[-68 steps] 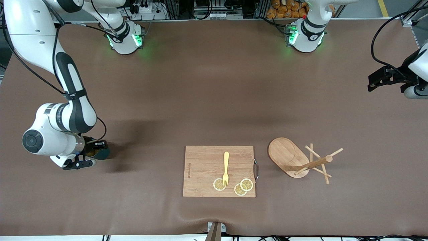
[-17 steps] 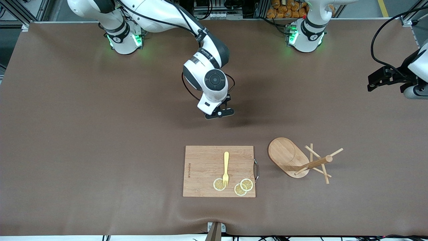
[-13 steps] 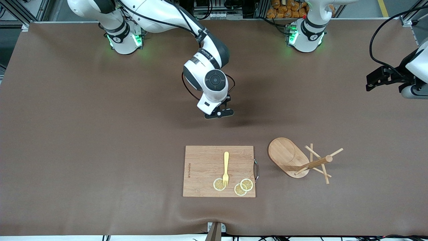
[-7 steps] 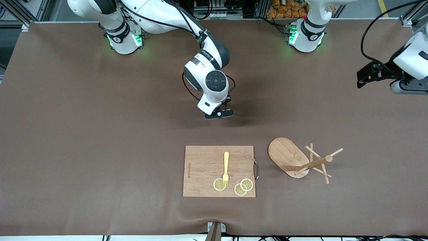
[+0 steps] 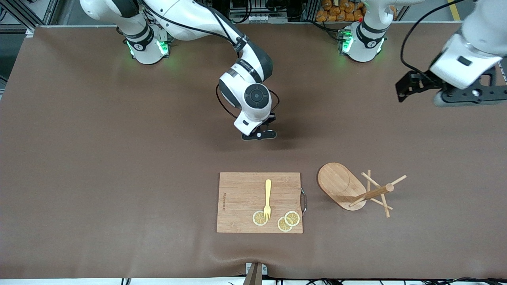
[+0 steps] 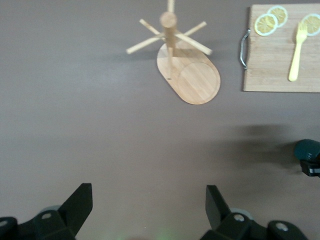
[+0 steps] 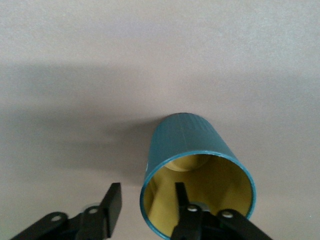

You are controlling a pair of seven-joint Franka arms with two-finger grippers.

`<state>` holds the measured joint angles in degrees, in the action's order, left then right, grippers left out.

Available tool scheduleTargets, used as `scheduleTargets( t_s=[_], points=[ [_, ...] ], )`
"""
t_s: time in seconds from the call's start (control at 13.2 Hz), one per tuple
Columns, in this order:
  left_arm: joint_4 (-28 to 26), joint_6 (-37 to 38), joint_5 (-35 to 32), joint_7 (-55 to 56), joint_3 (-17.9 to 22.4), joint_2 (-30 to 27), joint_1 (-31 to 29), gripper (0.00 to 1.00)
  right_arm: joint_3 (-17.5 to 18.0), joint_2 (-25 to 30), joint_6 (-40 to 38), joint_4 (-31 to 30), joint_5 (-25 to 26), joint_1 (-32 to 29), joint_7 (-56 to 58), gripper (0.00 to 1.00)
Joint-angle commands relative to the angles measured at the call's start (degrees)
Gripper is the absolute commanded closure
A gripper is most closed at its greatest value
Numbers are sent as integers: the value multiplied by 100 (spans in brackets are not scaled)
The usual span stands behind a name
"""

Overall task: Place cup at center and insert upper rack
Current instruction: 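Release the mug with the right gripper while the left gripper approaches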

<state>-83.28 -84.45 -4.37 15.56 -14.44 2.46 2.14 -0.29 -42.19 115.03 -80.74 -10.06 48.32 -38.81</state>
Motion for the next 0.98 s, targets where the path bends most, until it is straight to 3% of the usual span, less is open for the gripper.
scheduleTargets(
  t_s=[0.0,0.23,0.45,0.61,0.76,0.91],
  points=[
    [-47,78,-292,297,-504,-122,-20,0,-67,-17,-59,251,-110,46,-47,30],
    [-21,148,-607,701,-1059,-132,6,0,-59,272,-199,374,-136,-102,-39,19],
    [-91,340,-819,922,-1490,-158,-11,0,-67,737,-839,515,-136,-445,241,10],
    [-83,438,-811,905,-1527,-263,-38,0,-85,1150,-1201,515,-119,-761,575,0],
    [-83,412,-828,940,-1579,-255,15,0,-94,1598,-1386,472,-75,-1200,996,0],
    [-56,255,-811,1088,-1946,-211,15,0,-103,1994,-1797,445,-66,-1727,1314,0]
  ],
)
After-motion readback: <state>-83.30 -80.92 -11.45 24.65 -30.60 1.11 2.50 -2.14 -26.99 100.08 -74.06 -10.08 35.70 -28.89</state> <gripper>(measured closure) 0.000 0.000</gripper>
